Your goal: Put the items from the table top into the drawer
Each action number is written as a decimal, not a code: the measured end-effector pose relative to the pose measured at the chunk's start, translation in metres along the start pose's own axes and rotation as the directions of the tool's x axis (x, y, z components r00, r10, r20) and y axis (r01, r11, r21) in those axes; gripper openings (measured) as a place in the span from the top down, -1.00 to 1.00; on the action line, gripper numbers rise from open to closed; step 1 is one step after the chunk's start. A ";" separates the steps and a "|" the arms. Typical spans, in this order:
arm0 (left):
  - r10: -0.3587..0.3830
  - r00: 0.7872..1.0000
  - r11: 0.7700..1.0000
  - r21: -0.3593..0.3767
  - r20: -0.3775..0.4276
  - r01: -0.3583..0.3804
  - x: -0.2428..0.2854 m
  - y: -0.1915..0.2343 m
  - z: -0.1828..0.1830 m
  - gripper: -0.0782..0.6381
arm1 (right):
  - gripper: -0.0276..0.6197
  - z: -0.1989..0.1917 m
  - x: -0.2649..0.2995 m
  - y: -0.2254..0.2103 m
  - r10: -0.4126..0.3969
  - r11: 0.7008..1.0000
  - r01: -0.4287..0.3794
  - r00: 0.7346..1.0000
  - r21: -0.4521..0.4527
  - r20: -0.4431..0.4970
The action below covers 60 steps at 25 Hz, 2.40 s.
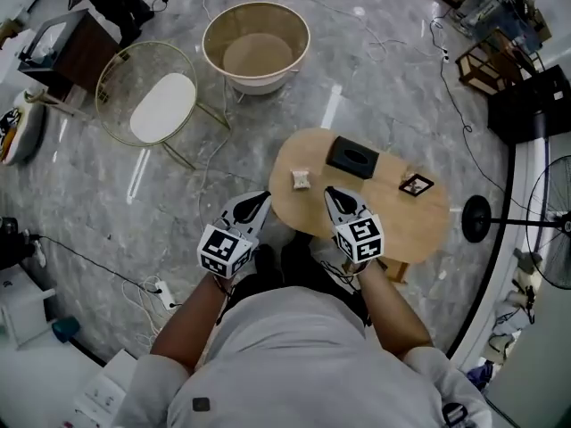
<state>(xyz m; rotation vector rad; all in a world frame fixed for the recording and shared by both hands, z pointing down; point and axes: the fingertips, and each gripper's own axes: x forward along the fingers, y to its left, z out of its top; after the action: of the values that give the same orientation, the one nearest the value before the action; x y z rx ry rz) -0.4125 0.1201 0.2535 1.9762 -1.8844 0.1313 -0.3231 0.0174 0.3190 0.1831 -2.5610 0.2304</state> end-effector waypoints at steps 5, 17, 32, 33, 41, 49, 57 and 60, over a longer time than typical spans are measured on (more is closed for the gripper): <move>0.031 0.999 0.999 -0.043 -0.043 -0.033 0.034 0.020 -0.024 0.76 | 0.82 -0.034 0.037 -0.024 0.039 0.999 -0.036 0.996 0.040 -0.075; 0.052 0.988 0.991 -0.113 -0.149 -0.069 0.104 0.075 -0.114 0.76 | 0.39 -0.139 0.147 -0.057 0.109 0.976 -0.059 0.965 0.209 -0.236; 0.016 0.968 0.977 -0.201 -0.251 -0.069 0.168 0.123 -0.251 0.76 | 0.08 -0.282 0.267 -0.080 0.097 0.927 0.055 0.921 0.372 -0.377; 0.015 0.966 0.977 -0.203 -0.256 -0.069 0.170 0.125 -0.259 0.76 | 0.07 -0.291 0.274 -0.081 0.094 0.922 0.065 0.918 0.382 -0.385; -0.008 0.953 0.969 -0.237 -0.303 -0.068 0.181 0.127 -0.318 0.76 | 0.02 -0.345 0.309 -0.091 0.039 0.917 0.142 0.898 0.373 -0.438; -0.024 0.948 0.962 -0.266 -0.317 -0.065 0.183 0.122 -0.345 0.76 | 0.01 -0.372 0.334 -0.083 0.027 0.926 0.156 0.880 0.343 -0.474; -0.023 0.950 0.957 -0.283 -0.311 -0.069 0.182 0.121 -0.346 0.76 | 0.09 -0.379 0.335 -0.090 -0.061 0.955 0.192 0.874 0.227 -0.481; -0.023 0.951 0.957 -0.283 -0.309 -0.069 0.180 0.119 -0.342 0.76 | 0.18 -0.378 0.335 -0.091 -0.057 0.959 0.181 0.876 0.217 -0.478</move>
<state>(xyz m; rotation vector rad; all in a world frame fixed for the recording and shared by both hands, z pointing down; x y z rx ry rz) -0.4425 0.0704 0.6543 1.6303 -1.6212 0.1507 -0.3902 -0.0226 0.8263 0.3391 -2.0228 0.4950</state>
